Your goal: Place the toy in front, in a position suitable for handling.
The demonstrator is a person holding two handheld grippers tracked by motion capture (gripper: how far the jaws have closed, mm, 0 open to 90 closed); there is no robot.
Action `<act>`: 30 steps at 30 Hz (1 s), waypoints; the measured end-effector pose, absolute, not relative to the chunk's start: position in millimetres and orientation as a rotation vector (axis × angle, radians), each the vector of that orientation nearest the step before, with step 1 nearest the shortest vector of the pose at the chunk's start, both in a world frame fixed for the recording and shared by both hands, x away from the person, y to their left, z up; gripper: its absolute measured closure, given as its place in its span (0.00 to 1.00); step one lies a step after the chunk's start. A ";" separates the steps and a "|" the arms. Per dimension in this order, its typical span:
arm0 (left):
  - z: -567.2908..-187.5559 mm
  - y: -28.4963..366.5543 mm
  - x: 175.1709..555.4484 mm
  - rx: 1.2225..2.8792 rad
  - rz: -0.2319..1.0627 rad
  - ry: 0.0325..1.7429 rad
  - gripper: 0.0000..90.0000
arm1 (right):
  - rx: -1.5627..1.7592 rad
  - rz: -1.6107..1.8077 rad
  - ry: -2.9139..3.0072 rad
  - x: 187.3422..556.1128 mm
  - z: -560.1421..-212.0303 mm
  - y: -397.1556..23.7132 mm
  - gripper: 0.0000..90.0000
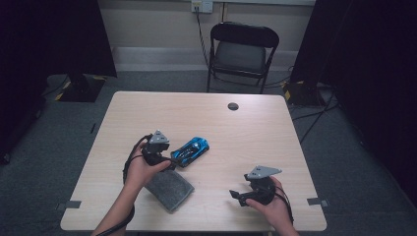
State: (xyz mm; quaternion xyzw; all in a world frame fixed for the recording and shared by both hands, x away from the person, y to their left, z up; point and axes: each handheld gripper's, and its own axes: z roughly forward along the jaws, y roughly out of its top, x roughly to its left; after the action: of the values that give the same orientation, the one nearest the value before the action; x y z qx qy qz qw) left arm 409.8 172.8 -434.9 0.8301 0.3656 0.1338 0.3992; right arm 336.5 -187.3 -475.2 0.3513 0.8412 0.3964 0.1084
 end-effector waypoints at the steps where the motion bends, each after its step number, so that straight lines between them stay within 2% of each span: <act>1: -434.2 177.4 406.0 2.091 0.334 0.927 0.22 | 1.019 1.182 2.478 336.0 -473.6 -179.9 0.18; 8: -436.0 189.8 397.4 2.066 0.342 0.947 0.22 | 0.902 1.228 2.511 332.1 -469.0 -146.7 0.22; 10: -437.5 193.6 395.6 2.055 0.339 0.958 0.22 | 0.849 1.276 2.532 329.1 -467.0 -127.1 0.30; 14: -442.1 202.9 391.9 2.047 0.347 0.982 0.23 | 0.803 1.320 2.545 326.1 -464.7 -104.3 0.34; 15: -443.7 205.5 390.6 2.050 0.349 0.984 0.23 | 0.792 1.348 2.544 324.4 -463.8 -92.5 0.38; 18: -445.5 207.9 389.3 2.047 0.360 0.985 0.23 | 0.780 1.388 2.556 322.8 -462.6 -77.4 0.41; 24: -450.6 212.1 389.5 2.054 0.370 0.994 0.23 | 0.818 1.402 2.568 326.2 -464.3 -37.1 0.39; 30: -449.3 217.5 388.7 2.048 0.388 1.005 0.24 | 0.748 1.329 2.586 332.7 -474.8 -15.4 0.36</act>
State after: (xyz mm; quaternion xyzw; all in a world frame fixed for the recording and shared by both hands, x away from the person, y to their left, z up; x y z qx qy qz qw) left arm 388.7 217.5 -449.3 0.8104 0.3975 0.1536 0.4021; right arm 332.7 -15.4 -474.8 0.2487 0.8592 0.4416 0.0698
